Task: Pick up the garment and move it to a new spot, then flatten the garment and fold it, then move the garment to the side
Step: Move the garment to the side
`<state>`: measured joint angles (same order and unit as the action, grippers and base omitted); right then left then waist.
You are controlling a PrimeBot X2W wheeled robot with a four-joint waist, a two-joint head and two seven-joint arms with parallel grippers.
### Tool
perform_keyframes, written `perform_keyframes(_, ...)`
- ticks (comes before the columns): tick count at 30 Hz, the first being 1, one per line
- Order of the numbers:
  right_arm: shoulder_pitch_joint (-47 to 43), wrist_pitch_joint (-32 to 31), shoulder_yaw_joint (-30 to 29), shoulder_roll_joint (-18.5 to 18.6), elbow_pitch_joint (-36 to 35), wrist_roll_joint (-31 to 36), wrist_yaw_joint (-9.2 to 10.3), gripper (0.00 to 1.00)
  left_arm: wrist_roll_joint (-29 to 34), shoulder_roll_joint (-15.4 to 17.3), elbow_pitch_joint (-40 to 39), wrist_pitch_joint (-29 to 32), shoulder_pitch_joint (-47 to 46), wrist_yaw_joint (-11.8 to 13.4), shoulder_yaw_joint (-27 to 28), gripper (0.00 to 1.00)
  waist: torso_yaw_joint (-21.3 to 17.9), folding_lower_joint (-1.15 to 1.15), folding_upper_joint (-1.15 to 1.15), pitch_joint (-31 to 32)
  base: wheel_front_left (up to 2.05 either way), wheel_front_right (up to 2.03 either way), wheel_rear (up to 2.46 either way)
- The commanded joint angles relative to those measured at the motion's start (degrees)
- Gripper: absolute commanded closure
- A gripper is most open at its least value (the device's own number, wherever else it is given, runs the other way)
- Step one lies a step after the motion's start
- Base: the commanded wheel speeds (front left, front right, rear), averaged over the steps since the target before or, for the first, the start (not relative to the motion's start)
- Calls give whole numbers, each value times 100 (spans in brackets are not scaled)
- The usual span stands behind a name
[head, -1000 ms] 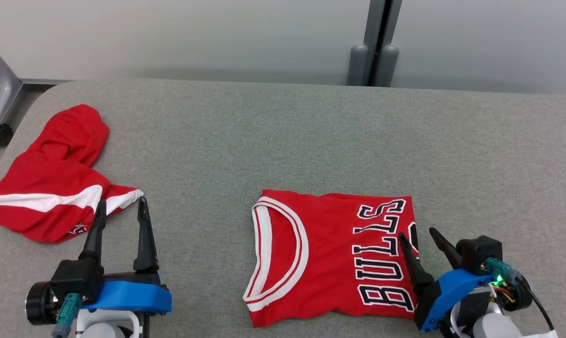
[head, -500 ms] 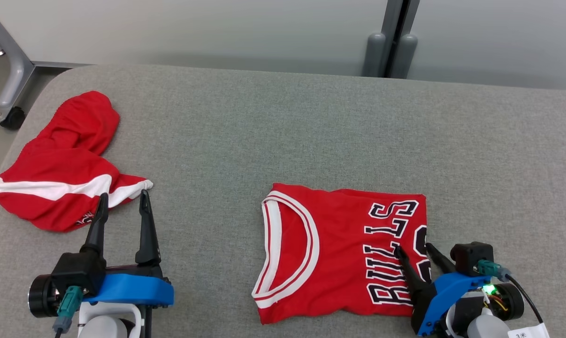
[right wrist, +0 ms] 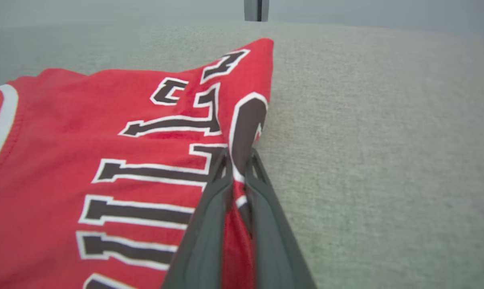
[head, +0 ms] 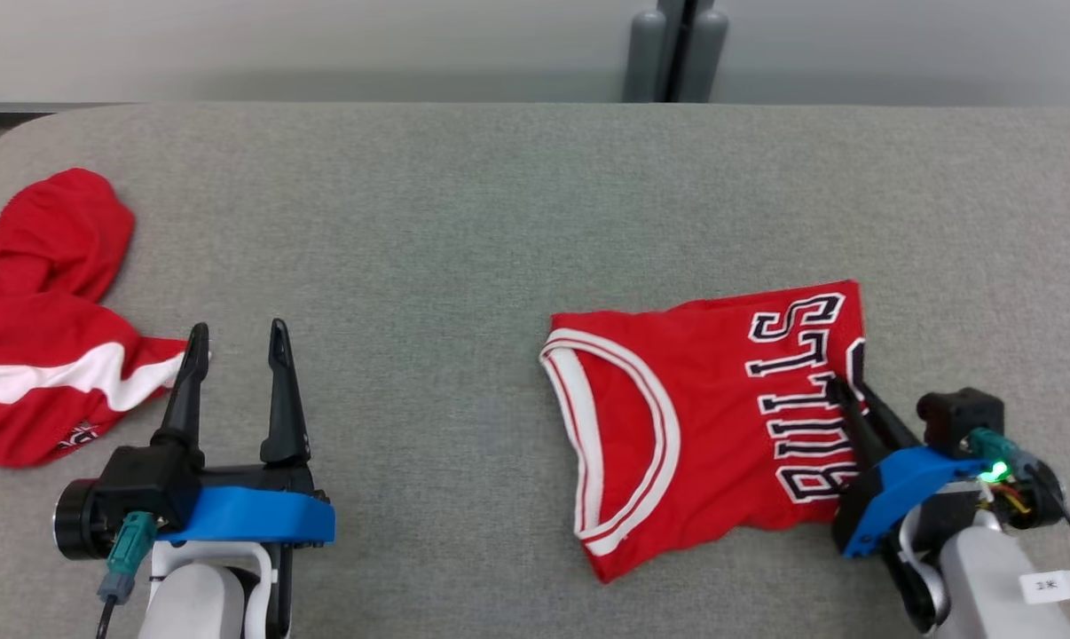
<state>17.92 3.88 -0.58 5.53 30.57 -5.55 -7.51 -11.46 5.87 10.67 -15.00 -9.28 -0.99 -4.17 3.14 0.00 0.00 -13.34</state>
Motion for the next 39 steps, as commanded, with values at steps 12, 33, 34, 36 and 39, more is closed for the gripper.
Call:
perform_keyframes(12,240,-20,-571,722,-807,-70,1,100,196,82,-346,-26,-541,-48,130,0,-940,0,0,-759,0,0,0)
perform_keyframes(33,1867,-248,-64,1576,-1021,27,1,100,300,204,-619,-26,-1033,-103,59,0,-932,0,0,-1411,0,0,0)
perform_keyframes(34,1984,-284,-88,1684,-986,34,1,100,304,207,-645,-26,-1059,-105,50,0,-902,0,0,-1459,0,0,0)
perform_keyframes(36,2187,-386,-182,1883,-877,41,1,100,307,212,-680,-25,-1091,-93,42,0,-855,0,0,-1559,0,0,0)
perform_keyframes(39,2440,-499,-393,2208,-653,21,1,100,312,209,-762,-24,-1161,-81,19,0,-775,0,0,-1707,0,0,0)
